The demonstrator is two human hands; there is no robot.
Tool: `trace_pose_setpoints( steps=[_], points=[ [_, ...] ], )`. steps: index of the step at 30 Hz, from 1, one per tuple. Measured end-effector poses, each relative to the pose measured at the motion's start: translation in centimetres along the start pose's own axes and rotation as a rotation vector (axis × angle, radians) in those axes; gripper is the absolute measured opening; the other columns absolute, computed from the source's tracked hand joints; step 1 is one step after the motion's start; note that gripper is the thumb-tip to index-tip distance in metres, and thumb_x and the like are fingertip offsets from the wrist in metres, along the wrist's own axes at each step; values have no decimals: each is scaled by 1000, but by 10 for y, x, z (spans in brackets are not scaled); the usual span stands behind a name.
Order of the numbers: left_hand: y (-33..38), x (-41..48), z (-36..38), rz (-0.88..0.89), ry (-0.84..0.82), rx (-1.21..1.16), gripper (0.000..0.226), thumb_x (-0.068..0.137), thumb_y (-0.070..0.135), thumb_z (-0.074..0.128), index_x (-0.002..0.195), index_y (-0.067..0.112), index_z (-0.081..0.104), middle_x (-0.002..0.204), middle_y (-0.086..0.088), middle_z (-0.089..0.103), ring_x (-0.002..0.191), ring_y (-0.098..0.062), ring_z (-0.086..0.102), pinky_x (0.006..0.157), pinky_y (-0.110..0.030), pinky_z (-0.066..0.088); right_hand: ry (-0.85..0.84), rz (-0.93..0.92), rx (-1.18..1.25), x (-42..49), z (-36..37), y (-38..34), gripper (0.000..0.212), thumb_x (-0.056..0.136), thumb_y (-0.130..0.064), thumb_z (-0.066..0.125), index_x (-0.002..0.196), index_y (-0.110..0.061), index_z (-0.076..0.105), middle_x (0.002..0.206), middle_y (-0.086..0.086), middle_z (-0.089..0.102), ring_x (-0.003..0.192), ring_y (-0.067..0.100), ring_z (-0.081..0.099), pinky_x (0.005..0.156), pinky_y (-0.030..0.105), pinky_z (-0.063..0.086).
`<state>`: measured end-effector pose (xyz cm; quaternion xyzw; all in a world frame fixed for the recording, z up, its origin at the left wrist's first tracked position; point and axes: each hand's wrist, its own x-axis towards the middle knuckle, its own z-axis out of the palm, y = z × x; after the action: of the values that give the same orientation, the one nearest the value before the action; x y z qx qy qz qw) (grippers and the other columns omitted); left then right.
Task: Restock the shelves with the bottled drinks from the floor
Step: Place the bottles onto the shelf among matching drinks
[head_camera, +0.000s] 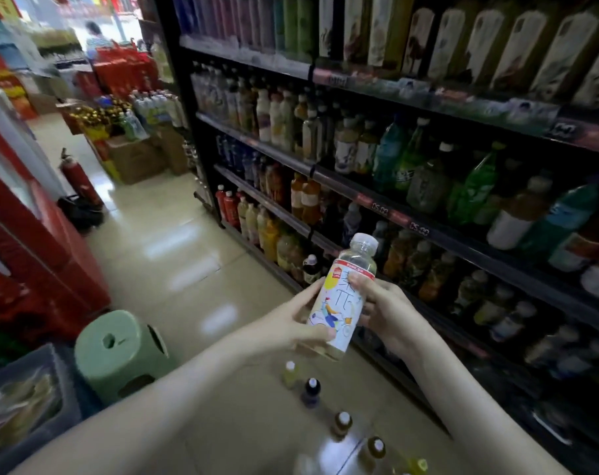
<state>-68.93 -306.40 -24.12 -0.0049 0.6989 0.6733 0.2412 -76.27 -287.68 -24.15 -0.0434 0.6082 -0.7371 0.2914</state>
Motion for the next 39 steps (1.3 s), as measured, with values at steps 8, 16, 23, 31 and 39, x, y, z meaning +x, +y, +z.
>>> trace_pose_setpoints(
  steps=[8,16,23,31,39],
  points=[
    [15,96,-151,101,146,384,94,70,38,75,132,74,14,137,24,49,123,-3,51,103,-36,46,-40,-22,-27,161,38,-23,40,91,-32,59,121,-6,56,80,-1,73,76,16,70,61,25,53],
    [66,182,-286,111,106,754,95,78,33,68,134,72,3,119,16,59,96,-4,59,81,-15,49,212,-43,-8,300,74,-59,44,76,-43,72,111,-18,65,100,4,73,93,23,68,78,38,54],
    [102,293,-383,145,-210,742,94,74,40,72,133,73,6,127,16,57,106,-9,60,94,-31,51,489,-45,30,392,75,-83,42,79,-37,74,112,-13,64,95,9,75,88,28,72,89,60,51],
    [127,369,-465,-9,-533,343,96,77,17,78,145,53,19,120,-6,67,110,-19,65,95,-44,52,482,-44,141,459,95,-101,50,83,-20,73,129,-16,54,114,13,70,102,34,68,88,49,48],
    [126,401,-505,8,-646,284,93,82,4,73,139,56,20,122,-2,65,111,-15,64,91,-33,53,556,-102,251,495,118,-101,54,79,-7,67,130,-15,52,116,12,68,98,28,69,66,29,56]
  ],
)
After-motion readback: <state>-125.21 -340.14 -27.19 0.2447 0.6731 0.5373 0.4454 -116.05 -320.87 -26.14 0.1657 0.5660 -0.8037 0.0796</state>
